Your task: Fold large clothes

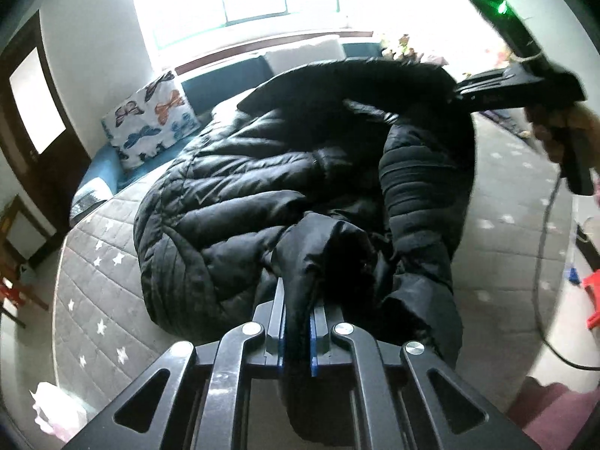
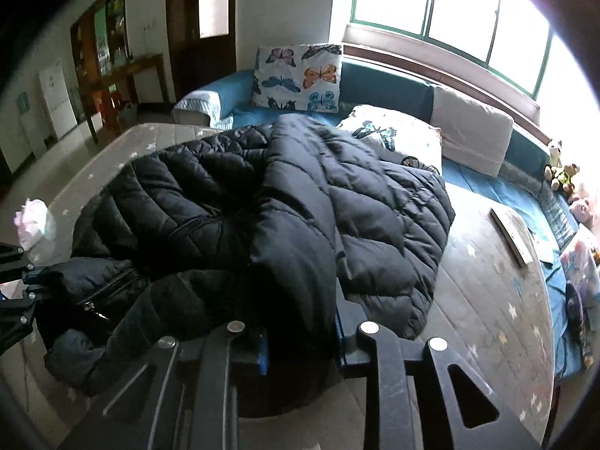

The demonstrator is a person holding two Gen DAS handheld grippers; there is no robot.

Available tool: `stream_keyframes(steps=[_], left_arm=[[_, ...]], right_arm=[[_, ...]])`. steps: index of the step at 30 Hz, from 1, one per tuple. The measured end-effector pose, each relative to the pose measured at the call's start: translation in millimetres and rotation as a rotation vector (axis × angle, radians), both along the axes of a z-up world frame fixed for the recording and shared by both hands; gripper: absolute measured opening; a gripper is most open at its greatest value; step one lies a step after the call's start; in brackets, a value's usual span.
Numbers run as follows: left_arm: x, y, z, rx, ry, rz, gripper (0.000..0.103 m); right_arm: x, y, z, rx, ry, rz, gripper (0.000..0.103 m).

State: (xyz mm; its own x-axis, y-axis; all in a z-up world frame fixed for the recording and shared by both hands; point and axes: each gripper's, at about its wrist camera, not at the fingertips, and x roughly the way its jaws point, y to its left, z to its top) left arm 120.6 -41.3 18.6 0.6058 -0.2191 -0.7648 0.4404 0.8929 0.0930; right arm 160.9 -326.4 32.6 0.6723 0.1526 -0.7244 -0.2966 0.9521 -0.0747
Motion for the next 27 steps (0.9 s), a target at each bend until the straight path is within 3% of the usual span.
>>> stream_keyframes(steps=[7,12,16,20,22,23,24,25,27], left_arm=[[-79,-22,21,-0.076,0.038,-0.110,0.008],[-122,-62,-1,-0.098,0.135,-0.242,0.008],[-133,-85,-20,-0.030,0.154,-0.282,0.008],[-114,-68,-9,-0.069,0.203,-0.256,0.013],[-105,-58,2,-0.087,0.217,-0.251,0.019],[-101,-52,8,-0.102,0.225,-0.248,0.022],[-99,-46,13,-0.110,0.224,-0.241,0.030],[-95,-41,19,-0.108,0.214,-0.231,0.046],[-88,-30,34,-0.105,0.164,-0.192,0.064]], right_arm=[[-55,-32,5,0.036,0.015,0.015,0.027],[-79,-48,-28,-0.012,0.120,-0.026,0.028],[-84,-60,-45,-0.072,0.188,-0.079,0.033],[-84,-56,-24,-0.072,0.185,-0.072,0.042],[-93,-53,-16,-0.095,0.139,-0.049,0.053],[-93,-47,-11,-0.106,0.118,-0.037,0.064],[-90,-42,-8,-0.114,0.095,-0.024,0.069],[-83,-33,-4,-0.125,0.072,-0.011,0.069],[-63,-13,-2,-0.150,0.056,0.023,0.069]])
